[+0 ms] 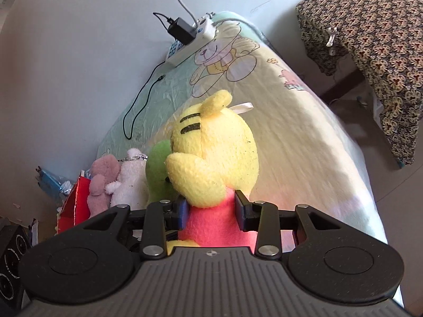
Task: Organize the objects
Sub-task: 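Carry the yellow tiger plush in the right gripper toward the red box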
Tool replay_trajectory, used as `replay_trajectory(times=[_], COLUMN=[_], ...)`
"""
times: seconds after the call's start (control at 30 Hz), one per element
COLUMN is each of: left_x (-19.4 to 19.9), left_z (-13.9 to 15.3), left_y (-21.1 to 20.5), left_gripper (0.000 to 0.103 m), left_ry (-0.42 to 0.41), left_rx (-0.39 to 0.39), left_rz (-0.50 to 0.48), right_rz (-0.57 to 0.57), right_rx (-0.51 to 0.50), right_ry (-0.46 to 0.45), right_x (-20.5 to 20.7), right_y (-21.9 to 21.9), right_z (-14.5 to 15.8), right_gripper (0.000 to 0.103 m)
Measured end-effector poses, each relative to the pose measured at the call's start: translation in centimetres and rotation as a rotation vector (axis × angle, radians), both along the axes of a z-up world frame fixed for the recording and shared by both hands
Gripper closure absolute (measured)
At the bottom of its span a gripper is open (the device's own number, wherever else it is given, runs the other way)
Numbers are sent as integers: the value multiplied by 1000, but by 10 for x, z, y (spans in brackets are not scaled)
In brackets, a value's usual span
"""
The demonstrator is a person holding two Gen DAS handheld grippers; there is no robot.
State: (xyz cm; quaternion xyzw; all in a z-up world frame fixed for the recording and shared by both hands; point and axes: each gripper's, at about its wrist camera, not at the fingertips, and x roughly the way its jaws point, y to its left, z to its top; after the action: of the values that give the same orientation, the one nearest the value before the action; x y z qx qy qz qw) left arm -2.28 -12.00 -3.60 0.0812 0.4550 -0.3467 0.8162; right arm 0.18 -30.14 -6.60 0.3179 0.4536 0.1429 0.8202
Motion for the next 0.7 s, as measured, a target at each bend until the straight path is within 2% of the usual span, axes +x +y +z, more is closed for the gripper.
replay_trajectory(times=[0.17,0.37,0.5,0.7], left_x=[-13,-32,-43,-54], left_z=[12,37,57,80], left_y=[-1,9,23,64], left_gripper=[31,31,31,31], left_ry=[-44,-141,-224,-313], left_rx=[-26,-65,-81,-99], left_rz=[-30,-23,29,167], right_rz=[-32,-38,-8,109], right_rx=[-7,25,70,138], right_ry=[-32,-122,-196,-284], right_x=[-22,-41,-44,-35], right_y=[-4,-5,5,44], right_z=[14,36,53,74], right_gripper=[66,66,66,66])
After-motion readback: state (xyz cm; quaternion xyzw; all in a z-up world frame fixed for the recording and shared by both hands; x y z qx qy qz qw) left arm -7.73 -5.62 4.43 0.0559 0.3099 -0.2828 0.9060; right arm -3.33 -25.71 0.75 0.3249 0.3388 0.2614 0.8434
